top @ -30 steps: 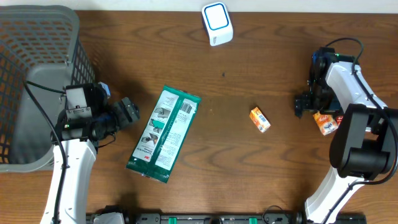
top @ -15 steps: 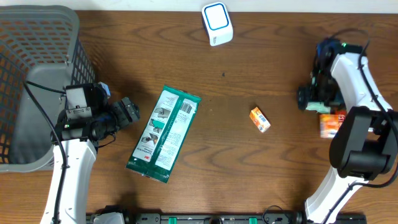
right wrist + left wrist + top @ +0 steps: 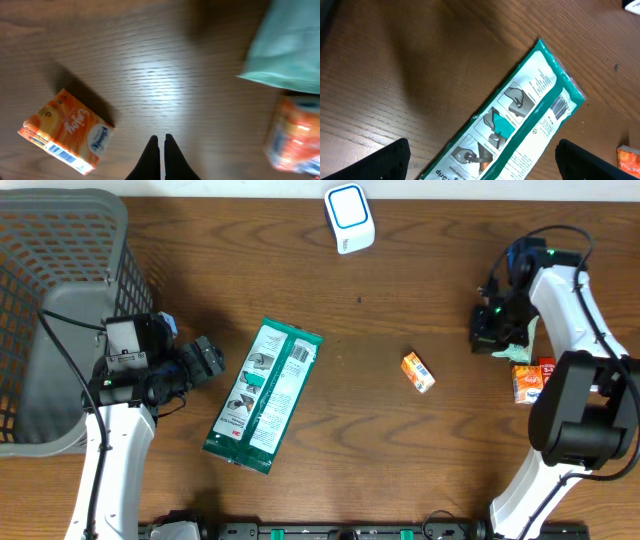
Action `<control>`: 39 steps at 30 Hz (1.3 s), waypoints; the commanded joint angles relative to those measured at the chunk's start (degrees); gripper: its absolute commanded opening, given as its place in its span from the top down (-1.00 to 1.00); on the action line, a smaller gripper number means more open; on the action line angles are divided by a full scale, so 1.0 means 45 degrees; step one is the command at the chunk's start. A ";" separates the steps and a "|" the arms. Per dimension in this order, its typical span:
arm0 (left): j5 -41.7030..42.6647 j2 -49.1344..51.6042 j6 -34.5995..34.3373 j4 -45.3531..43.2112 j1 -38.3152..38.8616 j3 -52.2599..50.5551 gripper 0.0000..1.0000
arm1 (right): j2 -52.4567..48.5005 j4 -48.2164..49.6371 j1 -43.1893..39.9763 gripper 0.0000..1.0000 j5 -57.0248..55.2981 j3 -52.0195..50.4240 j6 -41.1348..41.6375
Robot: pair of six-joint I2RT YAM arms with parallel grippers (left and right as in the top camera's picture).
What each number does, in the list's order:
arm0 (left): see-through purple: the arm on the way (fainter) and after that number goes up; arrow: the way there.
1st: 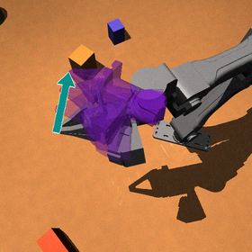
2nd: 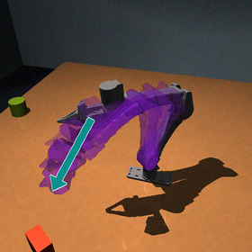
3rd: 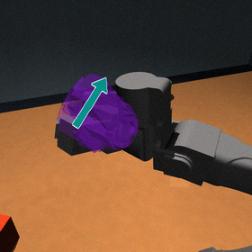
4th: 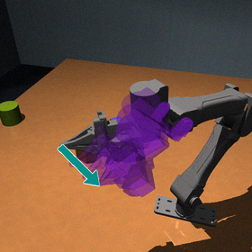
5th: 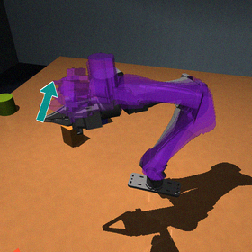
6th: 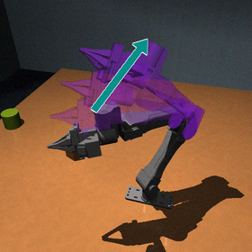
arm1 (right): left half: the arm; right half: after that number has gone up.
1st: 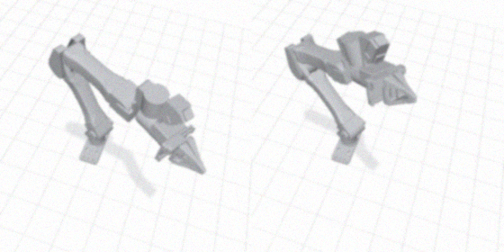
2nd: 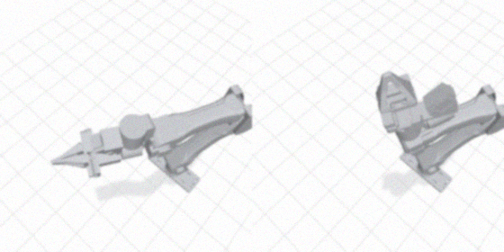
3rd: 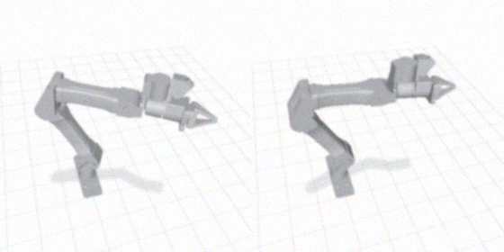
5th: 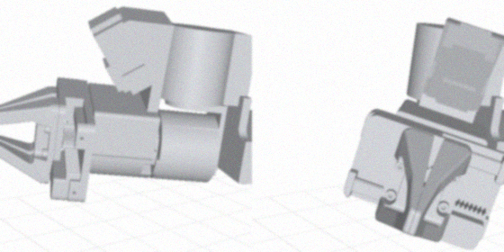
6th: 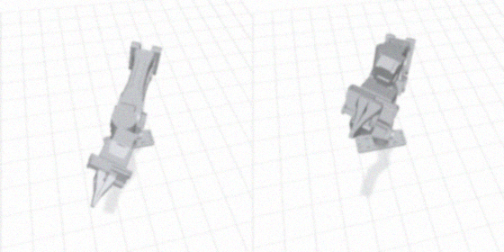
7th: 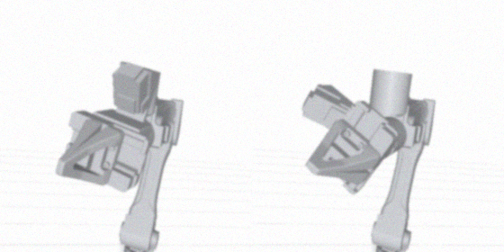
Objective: Scan the item barcode
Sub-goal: 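Open the right gripper and lift it off the orange pack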
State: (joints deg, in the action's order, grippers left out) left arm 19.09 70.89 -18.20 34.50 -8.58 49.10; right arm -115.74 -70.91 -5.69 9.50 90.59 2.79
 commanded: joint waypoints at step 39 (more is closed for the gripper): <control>-0.0170 0.0044 -0.0165 0.0039 -0.0112 0.0078 -0.86 | 0.0223 0.3070 0.4435 0.55 0.3317 -0.2594 0.4512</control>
State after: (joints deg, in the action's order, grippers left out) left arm 19.09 70.89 -18.20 34.50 -8.58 49.10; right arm -115.74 -57.84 12.53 23.64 78.02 16.56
